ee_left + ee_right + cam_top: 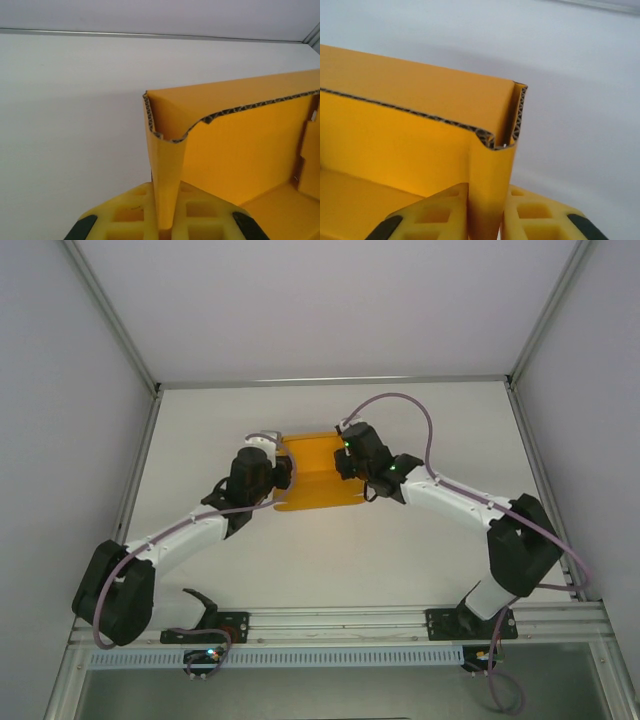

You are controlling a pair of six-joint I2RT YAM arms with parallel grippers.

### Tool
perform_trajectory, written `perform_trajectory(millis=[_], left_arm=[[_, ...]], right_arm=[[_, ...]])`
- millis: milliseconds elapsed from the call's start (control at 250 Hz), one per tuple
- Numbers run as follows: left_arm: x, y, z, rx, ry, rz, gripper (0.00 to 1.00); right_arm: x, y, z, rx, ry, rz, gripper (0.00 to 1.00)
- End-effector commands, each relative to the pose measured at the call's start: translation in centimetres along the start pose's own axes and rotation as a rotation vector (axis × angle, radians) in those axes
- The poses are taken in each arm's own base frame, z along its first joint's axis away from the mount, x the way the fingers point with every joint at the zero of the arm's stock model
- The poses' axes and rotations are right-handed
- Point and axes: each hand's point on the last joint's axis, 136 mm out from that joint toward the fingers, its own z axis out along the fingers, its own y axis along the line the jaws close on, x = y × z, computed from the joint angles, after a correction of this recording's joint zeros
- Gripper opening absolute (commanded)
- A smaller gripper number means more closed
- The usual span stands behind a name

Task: Assemble paper box

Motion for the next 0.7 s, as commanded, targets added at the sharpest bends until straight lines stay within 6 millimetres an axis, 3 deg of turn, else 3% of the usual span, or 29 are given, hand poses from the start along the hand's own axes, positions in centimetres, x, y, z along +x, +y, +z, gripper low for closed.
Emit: perform_trajectory(millis=[0, 160, 244, 343, 411, 591, 699], left_arm=[[-4.0, -4.5, -1.2, 0.145, -0.108, 0.006, 0.0], [-4.2, -3.4, -1.2, 0.025, -0.112, 0.021, 0.0], [-4.6, -1.0, -1.3, -0.16, -0.117, 0.033, 0.0], [-4.7, 3.8, -2.4, -0.487, -0.09, 0.033, 0.0], [-4.6, 5.8, -3.2, -0.636, -0.078, 0.037, 0.0], [-4.6, 6.9, -4.1, -0.719, -0.074, 0.027, 0.0], [-4.3, 5.7, -2.9, -0.627, -0.057, 0.016, 0.0]], right_arm=[[-0.9, -1.6, 0.3, 0.215, -0.029, -0.092, 0.14], [-0.9, -5.3, 0.0, 0.485, -0.016, -0.123, 0.08], [-1.5, -6.8, -0.7, 0.605, -0.036, -0.154, 0.06], [-2.3, -9.0, -2.3, 0.786, -0.033, -0.199, 0.04], [-2.6, -10.2, -3.2, 0.873, -0.039, -0.204, 0.02], [-3.5, -13.5, -5.0, 1.101, -0.075, -0.201, 0.0], [-3.2, -13.6, -4.1, 1.039, -0.049, -0.121, 0.0]])
